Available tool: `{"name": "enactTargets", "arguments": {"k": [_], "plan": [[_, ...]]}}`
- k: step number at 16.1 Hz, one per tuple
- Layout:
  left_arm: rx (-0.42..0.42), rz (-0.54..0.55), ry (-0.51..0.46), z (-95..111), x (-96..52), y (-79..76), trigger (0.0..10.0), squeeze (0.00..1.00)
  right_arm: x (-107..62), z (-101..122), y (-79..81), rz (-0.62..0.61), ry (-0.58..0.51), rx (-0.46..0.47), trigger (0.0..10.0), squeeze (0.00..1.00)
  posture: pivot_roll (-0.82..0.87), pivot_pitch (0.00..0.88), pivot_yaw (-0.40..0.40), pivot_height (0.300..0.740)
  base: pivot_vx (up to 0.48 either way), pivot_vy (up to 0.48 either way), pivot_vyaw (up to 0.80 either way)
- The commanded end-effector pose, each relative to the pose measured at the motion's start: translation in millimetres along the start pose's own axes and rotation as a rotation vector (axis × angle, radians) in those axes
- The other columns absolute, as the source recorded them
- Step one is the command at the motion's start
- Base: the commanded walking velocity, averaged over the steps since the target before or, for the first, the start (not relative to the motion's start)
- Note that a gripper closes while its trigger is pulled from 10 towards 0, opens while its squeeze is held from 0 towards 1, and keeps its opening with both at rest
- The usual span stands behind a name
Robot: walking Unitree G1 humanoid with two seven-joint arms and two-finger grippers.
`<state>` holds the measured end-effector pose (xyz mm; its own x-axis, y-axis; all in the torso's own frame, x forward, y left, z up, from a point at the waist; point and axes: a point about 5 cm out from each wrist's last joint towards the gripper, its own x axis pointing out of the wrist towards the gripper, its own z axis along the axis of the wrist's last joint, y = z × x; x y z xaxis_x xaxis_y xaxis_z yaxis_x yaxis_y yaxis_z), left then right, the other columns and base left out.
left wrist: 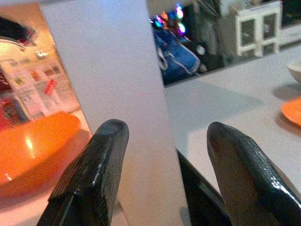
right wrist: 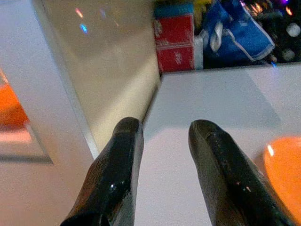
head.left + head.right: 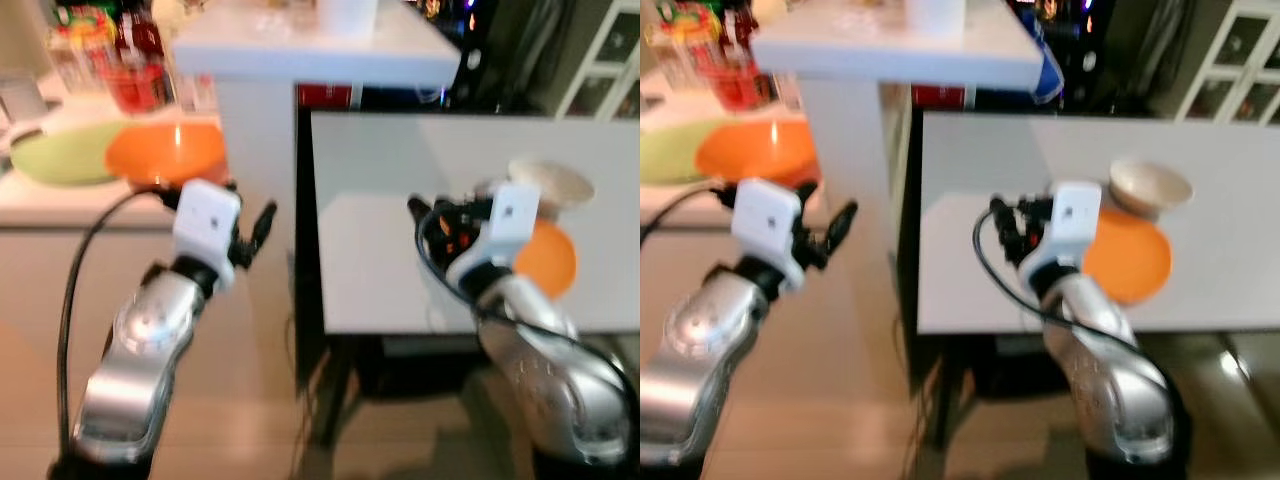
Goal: Setting the table
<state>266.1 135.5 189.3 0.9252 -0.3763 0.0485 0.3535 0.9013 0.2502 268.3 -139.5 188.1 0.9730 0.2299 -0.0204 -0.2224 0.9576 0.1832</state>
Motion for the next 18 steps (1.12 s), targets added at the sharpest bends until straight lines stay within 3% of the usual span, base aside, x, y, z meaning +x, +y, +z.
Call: {"name": "enactTargets", "arguments": {"k": [1,4,8,18], "plan": [[0.012,0.007,-0.012,2.8,-0.6,2.5,10.0,0.0,1.8,0.0,4.6,0.03,0.009,0.008,10.0,0.0,0.0,0.0,-0.032,0.74,0.0,0.45,0.0],[0.026,0.044,-0.014,2.8,-3.3,6.1,10.0,0.0,5.7,-4.2,10.9,0.048,0.025,0.041,10.0,0.0,0.04,0.0,-0.066,0.74,0.0,0.447,0.0],[0.02,0.059,-0.006,-0.3,-6.8,8.0,10.0,0.0,6.6,-0.7,15.7,0.062,0.011,0.031,10.0,0.0,0.01,0.0,-0.03,0.74,0.0,0.447,0.0],[0.016,0.119,-0.051,5.3,3.5,8.7,10.0,0.0,13.9,-3.0,13.3,0.04,0.012,-0.005,10.0,0.0,0.01,0.0,-0.041,0.74,0.0,0.446,0.0]]}}
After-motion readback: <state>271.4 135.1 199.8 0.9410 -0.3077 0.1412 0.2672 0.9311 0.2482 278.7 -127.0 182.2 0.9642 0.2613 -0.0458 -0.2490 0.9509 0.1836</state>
